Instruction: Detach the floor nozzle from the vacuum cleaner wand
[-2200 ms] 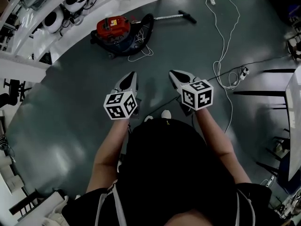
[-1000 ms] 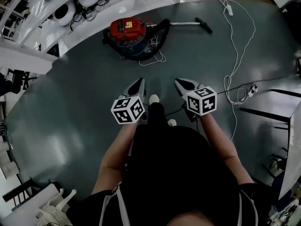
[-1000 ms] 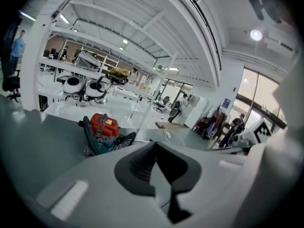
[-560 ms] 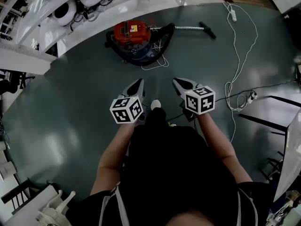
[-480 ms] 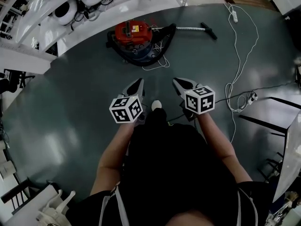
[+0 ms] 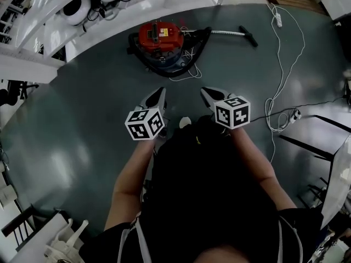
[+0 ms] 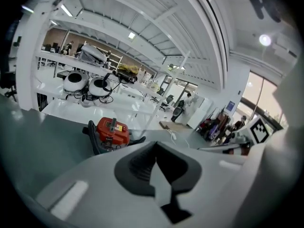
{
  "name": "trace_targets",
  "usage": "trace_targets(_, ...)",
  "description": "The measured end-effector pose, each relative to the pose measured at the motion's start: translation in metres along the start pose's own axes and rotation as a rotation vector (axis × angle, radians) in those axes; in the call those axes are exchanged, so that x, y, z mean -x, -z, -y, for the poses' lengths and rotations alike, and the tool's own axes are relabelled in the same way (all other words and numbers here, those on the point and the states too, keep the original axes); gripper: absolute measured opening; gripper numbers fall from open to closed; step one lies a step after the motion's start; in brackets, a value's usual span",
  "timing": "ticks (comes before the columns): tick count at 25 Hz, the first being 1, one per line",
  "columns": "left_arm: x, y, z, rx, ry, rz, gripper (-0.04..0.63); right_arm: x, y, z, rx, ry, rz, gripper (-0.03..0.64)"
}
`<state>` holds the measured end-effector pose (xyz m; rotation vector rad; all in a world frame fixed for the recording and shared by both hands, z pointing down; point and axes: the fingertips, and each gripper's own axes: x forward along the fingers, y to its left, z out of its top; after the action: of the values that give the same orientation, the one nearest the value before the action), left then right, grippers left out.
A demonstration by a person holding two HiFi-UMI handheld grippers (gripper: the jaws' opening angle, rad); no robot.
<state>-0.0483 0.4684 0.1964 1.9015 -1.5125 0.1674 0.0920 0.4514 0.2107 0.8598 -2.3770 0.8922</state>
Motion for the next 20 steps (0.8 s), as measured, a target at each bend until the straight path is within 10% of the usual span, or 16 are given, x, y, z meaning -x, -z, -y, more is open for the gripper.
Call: trace_targets(20, -0.092, -0.067, -0.026, 0.033, -0.081, 0.007, 0.009, -0.074, -0.089, 0.063, 0.066, -0.077, -0.077, -0.003)
